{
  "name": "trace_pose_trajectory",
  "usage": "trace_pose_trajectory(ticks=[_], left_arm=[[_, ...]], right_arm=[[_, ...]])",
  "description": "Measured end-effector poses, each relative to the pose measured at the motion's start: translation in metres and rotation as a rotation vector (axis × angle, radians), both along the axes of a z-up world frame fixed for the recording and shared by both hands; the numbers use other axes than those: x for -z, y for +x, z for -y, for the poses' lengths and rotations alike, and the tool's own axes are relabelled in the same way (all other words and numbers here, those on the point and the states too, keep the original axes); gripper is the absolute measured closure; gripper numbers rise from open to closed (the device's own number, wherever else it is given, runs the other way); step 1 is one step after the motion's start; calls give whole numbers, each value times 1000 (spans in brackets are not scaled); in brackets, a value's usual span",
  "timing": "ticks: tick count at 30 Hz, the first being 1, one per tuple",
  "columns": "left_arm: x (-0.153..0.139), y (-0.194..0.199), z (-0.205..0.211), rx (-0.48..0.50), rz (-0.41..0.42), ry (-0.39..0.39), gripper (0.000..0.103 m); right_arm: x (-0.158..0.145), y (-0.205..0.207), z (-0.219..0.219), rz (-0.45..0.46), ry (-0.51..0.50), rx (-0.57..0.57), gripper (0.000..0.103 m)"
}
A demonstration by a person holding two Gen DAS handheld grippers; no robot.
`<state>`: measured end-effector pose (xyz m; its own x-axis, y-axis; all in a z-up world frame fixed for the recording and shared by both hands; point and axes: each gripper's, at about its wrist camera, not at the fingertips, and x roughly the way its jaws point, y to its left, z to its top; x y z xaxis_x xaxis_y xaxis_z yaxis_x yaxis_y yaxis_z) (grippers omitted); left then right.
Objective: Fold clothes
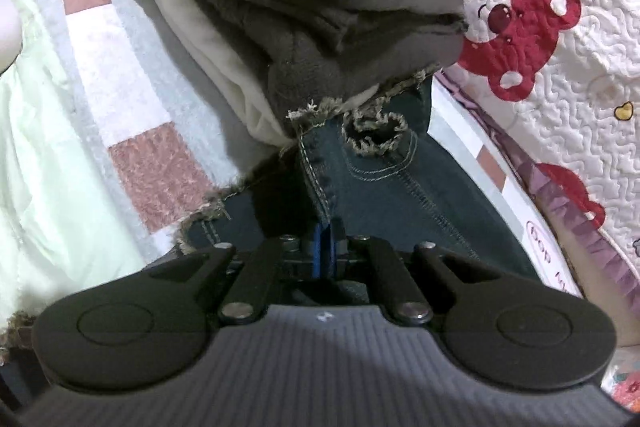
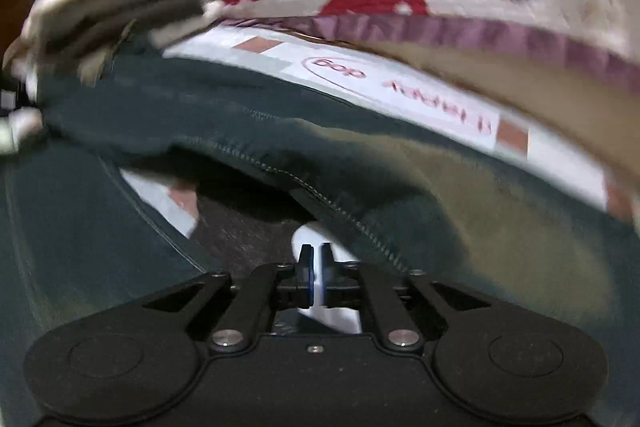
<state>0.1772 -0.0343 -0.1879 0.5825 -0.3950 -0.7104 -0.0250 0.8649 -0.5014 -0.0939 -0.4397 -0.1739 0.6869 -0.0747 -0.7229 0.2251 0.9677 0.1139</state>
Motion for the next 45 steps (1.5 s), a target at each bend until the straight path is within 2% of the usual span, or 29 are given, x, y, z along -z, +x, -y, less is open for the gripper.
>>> trace_pose_trajectory(ticks=[2, 3, 5, 7, 8, 10, 11, 12, 14, 17, 19, 21, 25, 28, 31, 33, 34, 37, 42, 45], left_arm=[[4, 3, 3, 8, -13, -3, 94], [6, 5, 5, 12, -19, -5, 92], [10, 8, 8, 20, -32, -8, 85], [14, 11, 11, 27, -45, -11, 69], [16, 13, 12, 31, -51, -12, 67], [20, 16, 15, 39, -64, -16, 71], [20, 18, 19, 49, -63, -1, 83], [13, 20, 27, 77, -32, 61, 100], [-8, 20, 37, 104, 63, 139, 100], [-49, 9, 29, 31, 217, 123, 100], [-54, 9, 32, 38, 248, 171, 100], [-39, 14, 40, 54, 229, 261, 100], [-9, 18, 44, 63, 148, 322, 100], [-5, 21, 49, 74, 125, 362, 98], [-11, 21, 51, 74, 101, 385, 93], [-16, 17, 53, 79, 99, 384, 90], [-18, 13, 56, 97, 99, 369, 80], [-23, 3, 68, 149, 102, 322, 65], [-31, -13, 88, 236, 106, 244, 60], [-36, -23, 99, 287, 108, 197, 60]], right_arm=[[-1, -11, 12, 12, 77, 69, 51], [-2, -22, 20, 13, 81, 108, 48], [-4, -45, 35, 14, 88, 187, 48], [-7, -69, 50, 16, 94, 265, 48], [-8, -80, 58, 17, 98, 305, 48], [-10, -104, 73, 19, 104, 383, 48], [-11, -115, 81, 19, 108, 422, 48], [-12, -127, 88, 20, 111, 462, 48], [-14, -150, 104, 22, 117, 540, 48], [-10, -175, 119, 12, 119, 600, 48], [-6, -181, 120, 15, 132, 603, 48], [-2, -182, 119, 8, 124, 583, 48], [-8, -185, 137, -32, 29, 577, 48], [-20, -195, 181, -10, 18, 624, 44], [-25, -208, 238, 28, 81, 707, 43], [-22, -213, 271, 49, 153, 722, 41], [-19, -213, 286, 49, 186, 722, 41], [-6, -209, 324, 37, 216, 762, 41], [18, -202, 368, 46, 226, 829, 40], [31, -200, 388, 89, 299, 845, 40]])
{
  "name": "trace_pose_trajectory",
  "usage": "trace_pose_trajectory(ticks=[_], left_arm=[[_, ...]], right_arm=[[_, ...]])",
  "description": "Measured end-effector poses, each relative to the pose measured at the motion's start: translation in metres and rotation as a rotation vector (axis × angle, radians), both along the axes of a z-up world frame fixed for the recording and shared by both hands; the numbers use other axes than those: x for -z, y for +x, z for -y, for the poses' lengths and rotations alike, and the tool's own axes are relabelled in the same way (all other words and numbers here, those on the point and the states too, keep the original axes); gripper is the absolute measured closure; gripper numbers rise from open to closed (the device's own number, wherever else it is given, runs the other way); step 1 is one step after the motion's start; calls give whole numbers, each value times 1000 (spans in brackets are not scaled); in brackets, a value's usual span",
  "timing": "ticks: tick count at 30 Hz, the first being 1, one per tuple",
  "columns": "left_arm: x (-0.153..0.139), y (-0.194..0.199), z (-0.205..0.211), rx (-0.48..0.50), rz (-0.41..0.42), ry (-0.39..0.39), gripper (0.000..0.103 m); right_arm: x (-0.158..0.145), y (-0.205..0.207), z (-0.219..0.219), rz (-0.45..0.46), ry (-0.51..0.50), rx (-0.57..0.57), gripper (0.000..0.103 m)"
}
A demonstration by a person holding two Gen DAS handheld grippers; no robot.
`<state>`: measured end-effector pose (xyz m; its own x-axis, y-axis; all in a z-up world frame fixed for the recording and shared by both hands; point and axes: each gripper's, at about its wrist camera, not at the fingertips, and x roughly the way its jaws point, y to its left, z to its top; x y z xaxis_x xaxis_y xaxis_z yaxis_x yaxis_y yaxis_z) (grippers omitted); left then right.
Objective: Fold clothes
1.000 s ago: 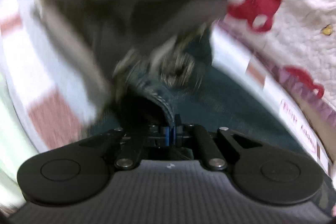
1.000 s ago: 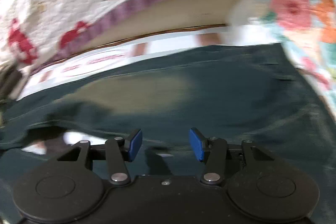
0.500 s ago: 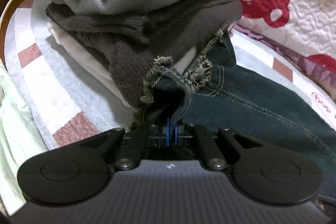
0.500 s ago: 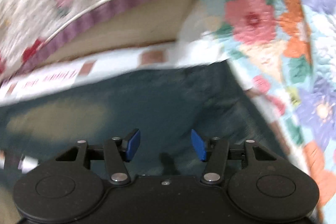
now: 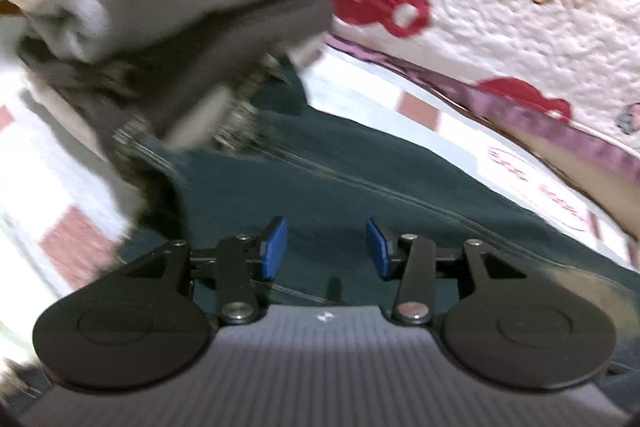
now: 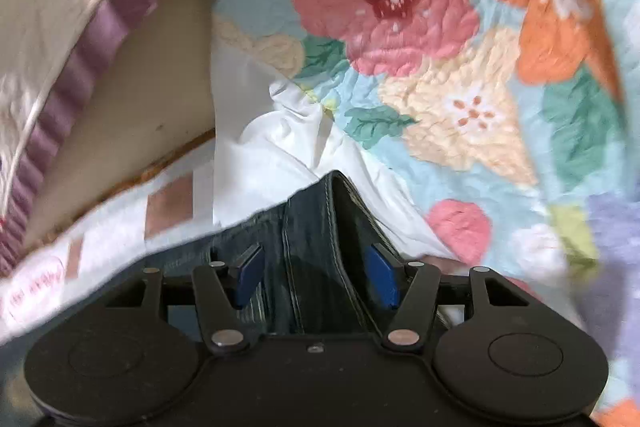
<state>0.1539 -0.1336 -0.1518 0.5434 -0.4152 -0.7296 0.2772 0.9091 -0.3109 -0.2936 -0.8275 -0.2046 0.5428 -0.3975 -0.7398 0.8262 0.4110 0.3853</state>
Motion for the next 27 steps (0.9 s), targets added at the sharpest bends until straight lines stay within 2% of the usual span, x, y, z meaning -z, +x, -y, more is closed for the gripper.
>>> trace_pose_trajectory(ticks=[2, 4, 7, 8, 9, 10, 16, 20, 21, 23, 24, 26, 27], left_arm=[[-3, -7, 8, 36, -4, -23, 60], [1, -14, 20, 77, 8, -3, 60], [5, -24, 38, 137, 25, 27, 60], [7, -27, 44, 157, 31, 35, 60], [7, -29, 48, 175, 36, 34, 60], [8, -31, 52, 194, 40, 35, 60], [6, -41, 85, 340, 74, 68, 60], [17, -48, 113, 390, 20, 119, 57], [21, -51, 120, 387, 24, 159, 57], [28, -55, 126, 377, 37, 214, 57], [27, -53, 121, 353, 32, 216, 57], [25, -50, 109, 305, 20, 221, 57], [24, -47, 102, 276, 13, 223, 56]], right_arm=[[8, 4, 10, 49, 34, -2, 40], [13, 13, 14, 76, 43, -42, 41], [14, 29, 13, 58, -31, -52, 41], [13, 32, 12, 54, -55, -46, 43], [12, 35, 11, 56, -74, -34, 58], [7, 37, 8, 53, -100, -25, 95], [-49, 25, 19, -7, -243, 61, 100], [-91, 14, 33, -52, -327, 127, 99], [-101, 11, 37, -63, -348, 143, 97], [-100, 10, 26, -94, -357, 118, 89], [-96, 11, 17, -111, -355, 97, 83], [-88, 12, 1, -145, -353, 54, 57], [-84, 12, -8, -162, -352, 33, 54]])
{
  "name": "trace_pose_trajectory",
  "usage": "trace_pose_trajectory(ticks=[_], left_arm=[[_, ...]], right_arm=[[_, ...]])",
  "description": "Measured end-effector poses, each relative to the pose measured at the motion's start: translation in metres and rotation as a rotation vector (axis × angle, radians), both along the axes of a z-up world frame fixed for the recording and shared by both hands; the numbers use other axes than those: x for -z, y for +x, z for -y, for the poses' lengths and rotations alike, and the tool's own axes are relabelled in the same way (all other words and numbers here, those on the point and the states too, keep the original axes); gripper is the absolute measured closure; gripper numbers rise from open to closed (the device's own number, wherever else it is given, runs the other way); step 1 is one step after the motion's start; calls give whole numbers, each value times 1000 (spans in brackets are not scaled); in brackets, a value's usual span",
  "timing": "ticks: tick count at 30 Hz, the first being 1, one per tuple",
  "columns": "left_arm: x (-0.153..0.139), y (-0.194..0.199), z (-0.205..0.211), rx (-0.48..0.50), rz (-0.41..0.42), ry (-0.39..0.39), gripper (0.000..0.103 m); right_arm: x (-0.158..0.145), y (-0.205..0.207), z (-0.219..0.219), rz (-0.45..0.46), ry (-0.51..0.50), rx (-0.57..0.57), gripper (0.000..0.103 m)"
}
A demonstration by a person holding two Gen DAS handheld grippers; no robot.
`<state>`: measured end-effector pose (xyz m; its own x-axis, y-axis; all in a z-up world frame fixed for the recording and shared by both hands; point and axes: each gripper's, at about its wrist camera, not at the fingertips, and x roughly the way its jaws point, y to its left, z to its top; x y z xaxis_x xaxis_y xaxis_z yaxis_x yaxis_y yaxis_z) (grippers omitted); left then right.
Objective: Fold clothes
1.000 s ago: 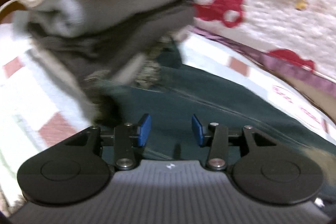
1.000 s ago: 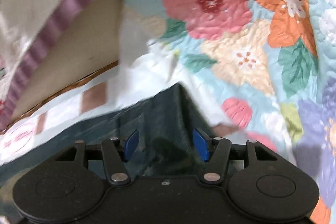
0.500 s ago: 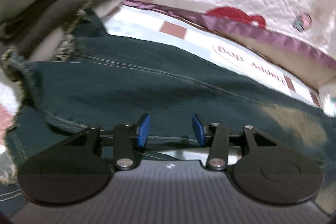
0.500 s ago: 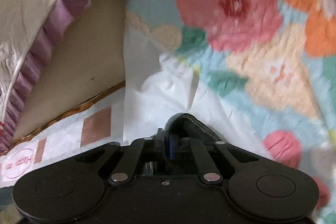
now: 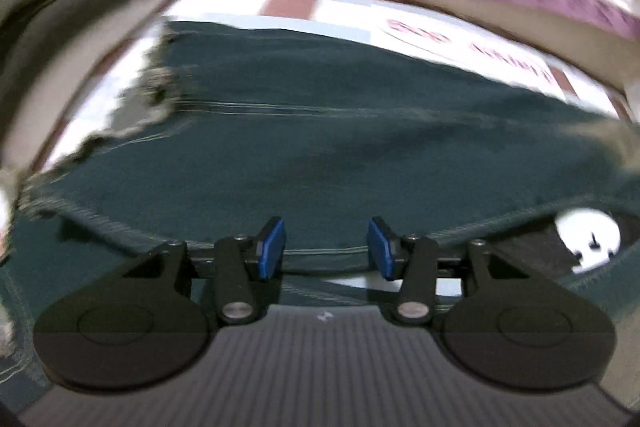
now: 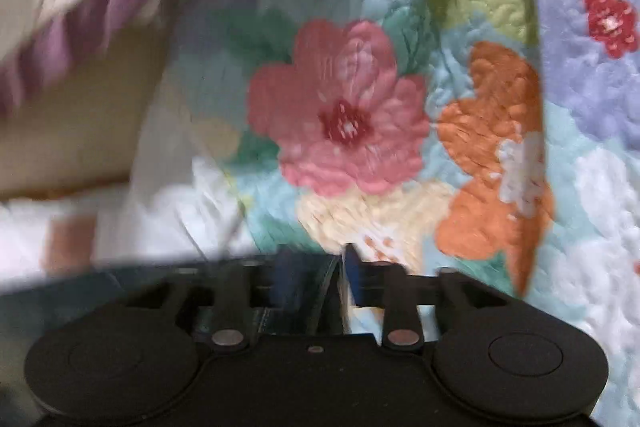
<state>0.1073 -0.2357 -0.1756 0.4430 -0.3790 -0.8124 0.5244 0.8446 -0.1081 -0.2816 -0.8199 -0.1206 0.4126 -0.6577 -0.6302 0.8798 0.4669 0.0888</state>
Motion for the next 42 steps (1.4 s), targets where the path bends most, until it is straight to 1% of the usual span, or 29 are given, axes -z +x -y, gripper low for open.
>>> trace_pose_trajectory(ticks=[1, 3, 4, 6, 7, 8, 9, 11, 13, 14, 17, 19, 20, 21, 22, 23, 24, 26, 28, 30, 32, 33, 34, 35, 36, 37, 38, 39, 42], left_arm=[[-3, 8, -13, -47, -6, -2, 52], [-8, 25, -44, -166, -37, -15, 50], [-9, 35, -62, -241, -67, -43, 49], [-9, 49, -94, -357, -129, -132, 49], [-7, 54, -106, -398, -153, -167, 48], [-5, 57, -114, -433, -165, -175, 47], [-3, 59, -122, -465, -177, -177, 46], [2, 60, -128, -501, -185, -154, 46], [6, 59, -132, -518, -188, -151, 45], [9, 60, -134, -520, -190, -156, 45], [16, 60, -137, -524, -199, -192, 45], [18, 57, -137, -525, -176, -209, 44], [17, 53, -135, -499, -169, -209, 46], [17, 50, -132, -456, -166, -213, 48], [17, 48, -130, -417, -162, -220, 55], [17, 47, -129, -403, -157, -234, 60], [20, 49, -130, -416, -164, -248, 66], [25, 55, -132, -440, -177, -277, 66], [24, 59, -134, -463, -176, -309, 65], [26, 65, -137, -488, -174, -341, 64], [30, 68, -140, -512, -169, -377, 63], [32, 69, -140, -519, -162, -386, 63], [33, 71, -136, -505, -147, -362, 68], [34, 73, -132, -492, -133, -338, 71], [36, 75, -128, -475, -120, -308, 92], [36, 77, -122, -449, -112, -263, 99], [34, 79, -117, -431, -96, -241, 100], [30, 80, -113, -416, -72, -223, 100], [-4, 84, -105, -396, 69, -219, 100]], right_arm=[[4, 0, -8, -20, 3, -18, 54], [12, 1, -25, -61, 9, -53, 54], [16, 2, -33, -81, 13, -71, 54], [23, 3, -50, -122, 19, -106, 54], [24, 8, -61, -124, 20, -153, 54], [22, 18, -76, -110, 20, -226, 54], [19, 31, -90, -102, 17, -299, 54], [12, 72, -120, -112, 0, -463, 54], [7, 122, -153, -116, -4, -625, 52], [6, 150, -170, -108, 7, -701, 48], [11, 238, -227, -79, 97, -920, 40], [18, 291, -268, -97, 116, -1063, 41], [22, 317, -287, -109, 117, -1134, 41], [27, 342, -302, -130, 117, -1182, 42], [31, 367, -312, -157, 116, -1207, 42], [36, 391, -322, -184, 114, -1231, 41], [42, 413, -329, -211, 110, -1247, 41], [53, 447, -337, -267, 102, -1261, 41], [66, 473, -343, -327, 108, -1272, 40], [76, 493, -349, -337, 119, -1278, 27], [83, 501, -352, -333, 146, -1287, 8], [85, 501, -356, -326, 146, -1292, 7], [85, 498, -362, -313, 130, -1297, 9], [85, 495, -368, -300, 114, -1302, 16], [86, 492, -374, -287, 98, -1307, 24], [84, 490, -379, -276, 82, -1310, 47], [82, 487, -382, -267, 67, -1311, 82], [77, 485, -384, -251, 45, -1306, 97], [60, 480, -382, -181, -37, -1267, 97]])
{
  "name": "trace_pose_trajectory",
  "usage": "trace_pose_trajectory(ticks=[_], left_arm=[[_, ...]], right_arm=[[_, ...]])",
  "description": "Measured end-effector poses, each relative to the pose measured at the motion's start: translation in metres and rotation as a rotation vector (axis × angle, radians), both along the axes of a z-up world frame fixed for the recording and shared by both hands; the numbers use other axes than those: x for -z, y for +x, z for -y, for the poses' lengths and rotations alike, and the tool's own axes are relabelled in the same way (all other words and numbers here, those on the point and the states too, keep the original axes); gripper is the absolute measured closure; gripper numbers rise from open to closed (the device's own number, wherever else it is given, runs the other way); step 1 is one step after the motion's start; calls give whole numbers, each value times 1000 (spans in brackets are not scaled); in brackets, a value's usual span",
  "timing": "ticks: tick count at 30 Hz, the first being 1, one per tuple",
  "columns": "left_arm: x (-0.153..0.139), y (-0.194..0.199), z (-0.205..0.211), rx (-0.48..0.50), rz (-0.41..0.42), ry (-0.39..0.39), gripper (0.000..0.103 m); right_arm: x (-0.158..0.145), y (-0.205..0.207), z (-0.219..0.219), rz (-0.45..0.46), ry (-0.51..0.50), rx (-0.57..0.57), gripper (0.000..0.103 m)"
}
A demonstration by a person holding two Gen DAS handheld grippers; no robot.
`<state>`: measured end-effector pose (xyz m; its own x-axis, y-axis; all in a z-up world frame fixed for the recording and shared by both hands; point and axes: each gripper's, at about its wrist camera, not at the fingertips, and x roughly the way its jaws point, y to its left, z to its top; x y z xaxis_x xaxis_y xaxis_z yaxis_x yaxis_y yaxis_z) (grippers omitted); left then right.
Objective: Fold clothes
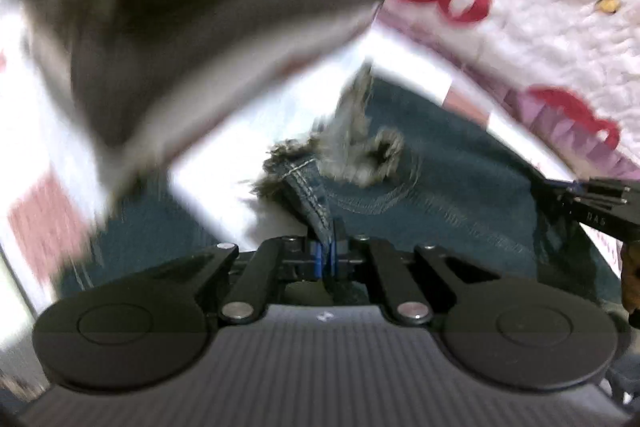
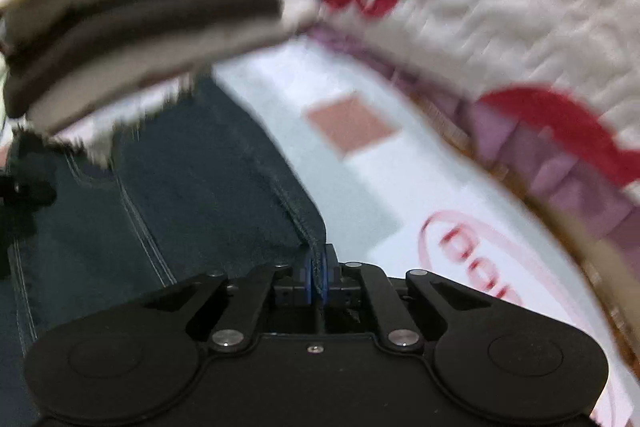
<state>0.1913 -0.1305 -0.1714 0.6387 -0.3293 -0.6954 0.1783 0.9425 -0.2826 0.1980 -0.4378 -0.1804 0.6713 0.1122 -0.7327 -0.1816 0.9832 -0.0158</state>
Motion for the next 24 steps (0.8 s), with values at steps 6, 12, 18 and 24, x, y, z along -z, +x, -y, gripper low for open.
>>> trace_pose_trajectory(ticks=[6, 12, 18, 24], left_arm=[[-47, 14, 18, -5, 223, 91, 100], [11, 44, 22, -76, 32, 216, 97], [8, 24, 2, -169, -4, 218, 63], [-18, -25, 52, 109, -34, 86, 46]], right_arm=[[-49, 2, 15, 235, 46, 116, 95], [-78, -57, 23, 236, 172, 416, 61], [-54, -256, 71, 102, 244, 611, 57], [-25, -483, 144, -13, 296, 1170, 57]])
